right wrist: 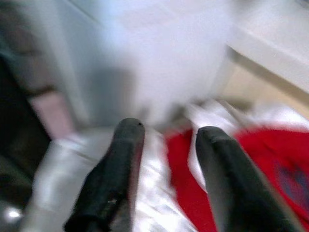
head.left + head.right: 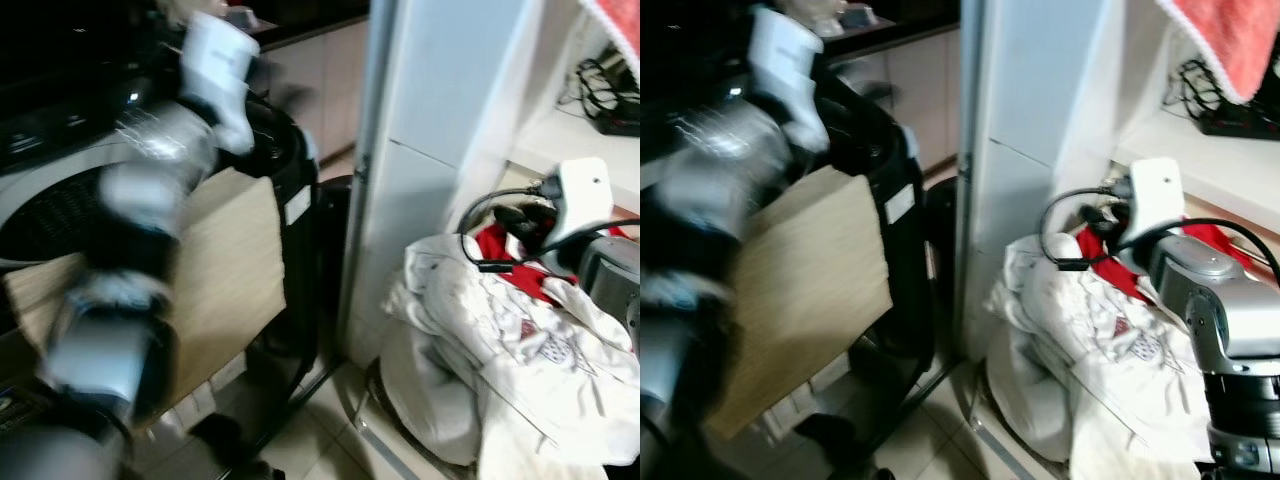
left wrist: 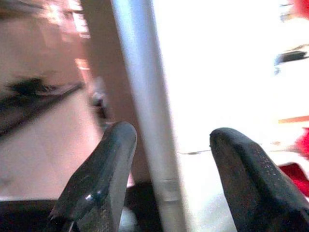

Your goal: Clothes washing

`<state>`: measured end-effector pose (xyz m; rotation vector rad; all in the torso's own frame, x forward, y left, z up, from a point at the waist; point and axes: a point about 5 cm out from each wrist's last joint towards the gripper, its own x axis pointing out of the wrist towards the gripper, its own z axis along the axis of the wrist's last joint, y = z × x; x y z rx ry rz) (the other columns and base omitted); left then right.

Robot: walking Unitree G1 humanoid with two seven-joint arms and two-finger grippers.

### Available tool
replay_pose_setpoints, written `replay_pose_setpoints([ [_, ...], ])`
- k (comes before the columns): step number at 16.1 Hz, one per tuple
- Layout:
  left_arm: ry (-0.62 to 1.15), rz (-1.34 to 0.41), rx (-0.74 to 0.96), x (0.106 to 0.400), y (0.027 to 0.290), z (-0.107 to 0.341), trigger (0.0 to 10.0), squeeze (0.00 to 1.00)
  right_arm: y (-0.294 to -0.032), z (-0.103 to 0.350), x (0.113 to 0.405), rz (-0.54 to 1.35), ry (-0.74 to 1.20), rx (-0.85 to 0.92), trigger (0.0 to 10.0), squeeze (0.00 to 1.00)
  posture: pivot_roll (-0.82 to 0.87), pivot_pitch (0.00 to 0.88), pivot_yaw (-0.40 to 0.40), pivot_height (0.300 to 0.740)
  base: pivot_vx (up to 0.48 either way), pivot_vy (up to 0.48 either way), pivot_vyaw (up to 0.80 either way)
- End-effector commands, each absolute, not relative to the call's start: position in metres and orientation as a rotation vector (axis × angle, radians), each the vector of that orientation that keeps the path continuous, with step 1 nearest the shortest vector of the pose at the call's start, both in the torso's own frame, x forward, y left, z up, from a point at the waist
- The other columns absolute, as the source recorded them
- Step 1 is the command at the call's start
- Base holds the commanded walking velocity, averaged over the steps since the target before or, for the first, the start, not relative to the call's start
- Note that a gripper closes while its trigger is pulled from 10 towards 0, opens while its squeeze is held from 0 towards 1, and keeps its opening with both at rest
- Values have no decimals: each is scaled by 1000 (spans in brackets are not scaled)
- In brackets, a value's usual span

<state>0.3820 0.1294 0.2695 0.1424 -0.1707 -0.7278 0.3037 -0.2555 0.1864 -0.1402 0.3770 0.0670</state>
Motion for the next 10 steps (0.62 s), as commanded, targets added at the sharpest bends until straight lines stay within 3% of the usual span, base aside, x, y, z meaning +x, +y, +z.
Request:
replay_pose_setpoints([
  [1, -145, -856, 141, 367, 114, 259, 10000, 0, -269, 178, 308, -11, 419, -178, 10000, 1000, -88, 0, 64, 740, 0, 0, 0],
  [4, -107, -992, 84, 337, 77, 230, 10000, 0, -292, 158, 326, -122, 439, -248, 10000, 1000, -83, 0, 69, 740, 0, 0, 0],
  [10, -138, -985, 30, 307, 65, 220, 10000, 0, -308, 138, 345, -109, 414, -258, 10000, 1000, -23, 0, 72, 740, 0, 0, 0],
])
